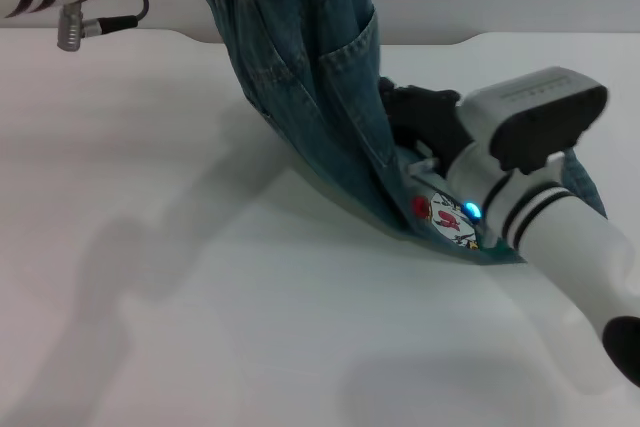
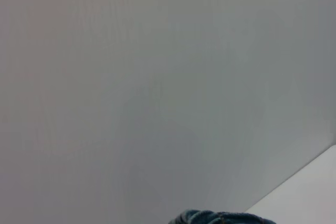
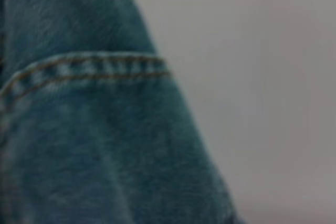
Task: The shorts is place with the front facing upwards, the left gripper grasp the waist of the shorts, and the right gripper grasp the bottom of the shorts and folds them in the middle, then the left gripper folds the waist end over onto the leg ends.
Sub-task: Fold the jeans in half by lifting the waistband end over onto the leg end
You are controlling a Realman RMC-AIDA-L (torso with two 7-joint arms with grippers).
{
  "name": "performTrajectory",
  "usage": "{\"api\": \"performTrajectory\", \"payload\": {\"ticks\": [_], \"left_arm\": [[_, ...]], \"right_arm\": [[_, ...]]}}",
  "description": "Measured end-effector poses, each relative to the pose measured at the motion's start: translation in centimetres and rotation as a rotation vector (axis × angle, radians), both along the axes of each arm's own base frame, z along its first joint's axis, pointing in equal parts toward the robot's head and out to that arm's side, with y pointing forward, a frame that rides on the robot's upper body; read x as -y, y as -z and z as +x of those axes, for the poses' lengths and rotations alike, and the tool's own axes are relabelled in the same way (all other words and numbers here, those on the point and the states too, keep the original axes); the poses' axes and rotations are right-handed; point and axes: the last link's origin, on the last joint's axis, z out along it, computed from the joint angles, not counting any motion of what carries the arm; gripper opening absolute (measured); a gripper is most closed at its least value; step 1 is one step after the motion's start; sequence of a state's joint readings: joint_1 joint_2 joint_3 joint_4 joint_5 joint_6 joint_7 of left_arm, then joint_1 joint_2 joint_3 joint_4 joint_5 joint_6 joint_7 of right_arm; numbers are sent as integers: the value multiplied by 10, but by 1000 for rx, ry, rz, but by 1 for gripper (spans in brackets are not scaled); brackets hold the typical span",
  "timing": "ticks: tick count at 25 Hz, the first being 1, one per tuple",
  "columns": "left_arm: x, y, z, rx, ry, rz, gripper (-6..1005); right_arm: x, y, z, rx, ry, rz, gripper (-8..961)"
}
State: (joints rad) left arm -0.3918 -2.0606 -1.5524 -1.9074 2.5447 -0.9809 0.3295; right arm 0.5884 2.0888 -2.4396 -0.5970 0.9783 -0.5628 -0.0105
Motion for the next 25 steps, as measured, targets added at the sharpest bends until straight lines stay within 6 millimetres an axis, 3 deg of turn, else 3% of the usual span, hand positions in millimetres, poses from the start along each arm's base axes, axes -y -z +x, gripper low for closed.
{"api": "performTrajectory", "payload": {"ticks": [9, 17, 19, 25], "left_arm": [[-2, -4, 3, 6, 19, 24, 107], [-5, -4, 4, 0, 24, 26, 107], [-6, -3, 2, -5, 22, 27, 106], [-8, 3, -5, -15, 4, 9, 106]], "right_arm": [[-10, 19, -29, -7, -28, -135, -3], [1, 36, -53, -5, -120, -221, -3], [0, 31, -47, -28, -104, -195, -3], [-10, 2, -5, -40, 24, -53, -3]]}}
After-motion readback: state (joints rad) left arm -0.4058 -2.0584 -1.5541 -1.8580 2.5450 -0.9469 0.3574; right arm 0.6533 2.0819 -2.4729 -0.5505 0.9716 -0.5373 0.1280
